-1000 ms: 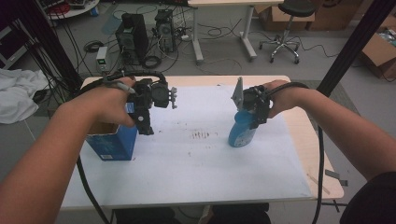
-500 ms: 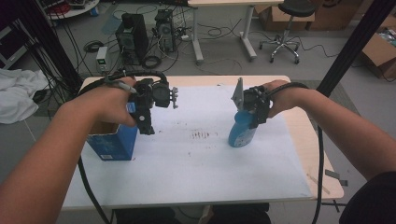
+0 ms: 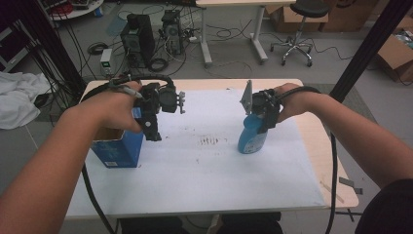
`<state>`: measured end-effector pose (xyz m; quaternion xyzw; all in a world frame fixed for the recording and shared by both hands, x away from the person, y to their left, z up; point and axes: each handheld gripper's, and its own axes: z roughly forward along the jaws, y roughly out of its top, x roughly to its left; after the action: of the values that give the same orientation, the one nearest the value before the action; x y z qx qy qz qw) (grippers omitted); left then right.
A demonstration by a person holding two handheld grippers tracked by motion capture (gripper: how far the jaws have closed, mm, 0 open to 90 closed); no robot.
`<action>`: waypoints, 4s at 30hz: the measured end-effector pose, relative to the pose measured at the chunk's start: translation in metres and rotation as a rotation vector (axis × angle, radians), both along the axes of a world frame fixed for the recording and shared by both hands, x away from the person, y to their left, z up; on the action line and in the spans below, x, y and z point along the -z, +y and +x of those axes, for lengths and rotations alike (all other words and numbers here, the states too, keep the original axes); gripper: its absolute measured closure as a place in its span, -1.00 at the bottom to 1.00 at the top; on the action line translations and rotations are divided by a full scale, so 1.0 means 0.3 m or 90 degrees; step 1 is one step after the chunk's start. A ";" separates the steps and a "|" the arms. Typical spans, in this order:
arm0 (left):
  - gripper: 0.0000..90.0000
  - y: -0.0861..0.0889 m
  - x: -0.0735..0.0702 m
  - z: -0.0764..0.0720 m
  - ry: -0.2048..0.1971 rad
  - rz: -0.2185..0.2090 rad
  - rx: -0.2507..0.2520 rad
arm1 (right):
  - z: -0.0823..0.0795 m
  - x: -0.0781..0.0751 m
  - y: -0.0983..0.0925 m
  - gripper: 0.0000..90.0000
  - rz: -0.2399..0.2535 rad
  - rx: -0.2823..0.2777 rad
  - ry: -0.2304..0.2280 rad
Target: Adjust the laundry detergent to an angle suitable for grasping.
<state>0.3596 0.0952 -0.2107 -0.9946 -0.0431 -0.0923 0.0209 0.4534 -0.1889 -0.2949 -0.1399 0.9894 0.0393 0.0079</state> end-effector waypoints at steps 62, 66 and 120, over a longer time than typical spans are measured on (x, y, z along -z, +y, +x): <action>-0.99 0.006 -0.025 -0.084 -0.017 -0.003 0.037 | -0.072 -0.102 0.124 -0.15 0.017 0.397 0.009; -0.99 0.000 -0.019 -0.084 -0.015 -0.001 0.037 | -0.079 -0.082 0.136 -0.15 0.016 0.432 0.000; -0.99 0.032 0.015 -0.095 -0.015 -0.002 0.028 | -0.097 0.000 0.185 -0.23 0.024 0.514 -0.020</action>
<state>0.3312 0.1049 -0.2153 -0.9942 -0.0213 -0.1040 0.0166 0.4242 -0.1335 -0.2949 0.2594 0.9637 0.0493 0.0402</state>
